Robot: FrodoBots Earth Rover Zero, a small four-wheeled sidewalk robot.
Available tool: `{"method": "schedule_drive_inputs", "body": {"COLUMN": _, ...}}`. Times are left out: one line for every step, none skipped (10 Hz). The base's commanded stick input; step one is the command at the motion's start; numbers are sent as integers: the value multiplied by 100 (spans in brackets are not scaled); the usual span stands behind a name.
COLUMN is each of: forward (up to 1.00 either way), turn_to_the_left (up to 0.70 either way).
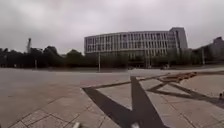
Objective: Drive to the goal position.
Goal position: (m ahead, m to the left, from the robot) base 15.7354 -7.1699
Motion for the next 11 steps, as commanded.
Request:
{"method": "schedule_drive_inputs", "body": {"forward": 70, "turn_to_the_left": 0}}
{"method": "schedule_drive_inputs", "body": {"forward": 70, "turn_to_the_left": 0}}
{"method": "schedule_drive_inputs", "body": {"forward": 70, "turn_to_the_left": 0}}
{"method": "schedule_drive_inputs", "body": {"forward": 70, "turn_to_the_left": 0}}
{"method": "schedule_drive_inputs", "body": {"forward": 70, "turn_to_the_left": 0}}
{"method": "schedule_drive_inputs", "body": {"forward": 70, "turn_to_the_left": 0}}
{"method": "schedule_drive_inputs", "body": {"forward": 70, "turn_to_the_left": 0}}
{"method": "schedule_drive_inputs", "body": {"forward": 70, "turn_to_the_left": 0}}
{"method": "schedule_drive_inputs", "body": {"forward": 70, "turn_to_the_left": 0}}
{"method": "schedule_drive_inputs", "body": {"forward": 70, "turn_to_the_left": 0}}
{"method": "schedule_drive_inputs", "body": {"forward": 70, "turn_to_the_left": 0}}
